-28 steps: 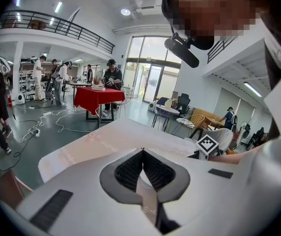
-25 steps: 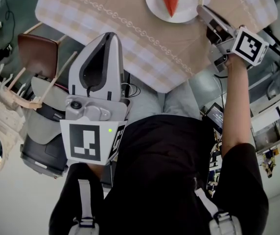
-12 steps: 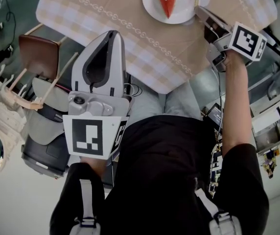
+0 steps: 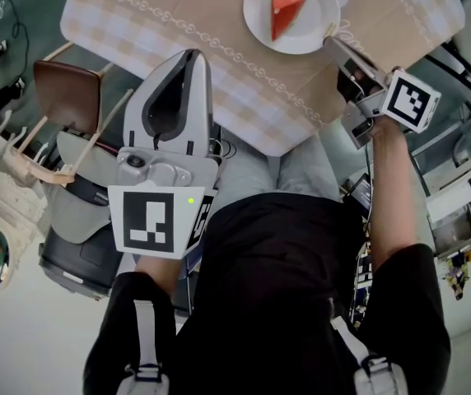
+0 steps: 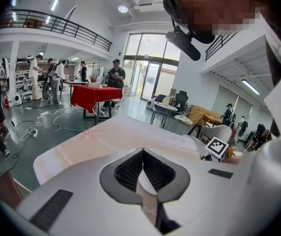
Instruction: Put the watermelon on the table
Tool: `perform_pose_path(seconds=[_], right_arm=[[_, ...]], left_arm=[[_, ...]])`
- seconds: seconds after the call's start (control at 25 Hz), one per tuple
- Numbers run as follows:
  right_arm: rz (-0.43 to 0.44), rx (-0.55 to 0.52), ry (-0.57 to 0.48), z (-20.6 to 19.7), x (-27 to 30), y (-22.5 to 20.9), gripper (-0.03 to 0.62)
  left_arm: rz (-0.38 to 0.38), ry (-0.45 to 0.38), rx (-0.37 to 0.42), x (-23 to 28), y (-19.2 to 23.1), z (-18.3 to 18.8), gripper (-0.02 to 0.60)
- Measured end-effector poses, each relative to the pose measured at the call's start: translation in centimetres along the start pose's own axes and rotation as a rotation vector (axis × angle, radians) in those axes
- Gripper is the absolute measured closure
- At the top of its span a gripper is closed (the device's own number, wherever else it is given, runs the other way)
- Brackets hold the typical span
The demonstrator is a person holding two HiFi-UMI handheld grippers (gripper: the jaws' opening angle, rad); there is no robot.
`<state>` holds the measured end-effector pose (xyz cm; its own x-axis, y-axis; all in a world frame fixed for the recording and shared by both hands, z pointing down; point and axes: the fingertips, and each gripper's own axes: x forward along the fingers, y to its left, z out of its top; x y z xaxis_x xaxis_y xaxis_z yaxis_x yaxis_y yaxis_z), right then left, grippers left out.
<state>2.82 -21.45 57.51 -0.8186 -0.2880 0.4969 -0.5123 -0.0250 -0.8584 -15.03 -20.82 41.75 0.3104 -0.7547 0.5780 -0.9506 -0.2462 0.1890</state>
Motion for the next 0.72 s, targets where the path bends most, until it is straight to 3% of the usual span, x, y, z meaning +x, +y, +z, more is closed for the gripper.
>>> perform_pose_path(seconds=[0.4,0.56,0.72], right_arm=[[-0.048,0.137,0.046,-7.5,-8.3,-4.3,0.568],[-0.048,0.145,0.053,-9.8,-11.3,-6.3,0.568],[0.006,0.120,0.040,-10.0,-11.6,-7.2,0.566]], left_arm=[[-0.012,-0.014,0.018,-0.8,-3.1,0.2,0.570],[-0.023,-0.020,0.031,-0.9,-4.9,0.2,0.569],[-0.040,-0.020,0.050,-0.8,-7.0,0.5,0.571]])
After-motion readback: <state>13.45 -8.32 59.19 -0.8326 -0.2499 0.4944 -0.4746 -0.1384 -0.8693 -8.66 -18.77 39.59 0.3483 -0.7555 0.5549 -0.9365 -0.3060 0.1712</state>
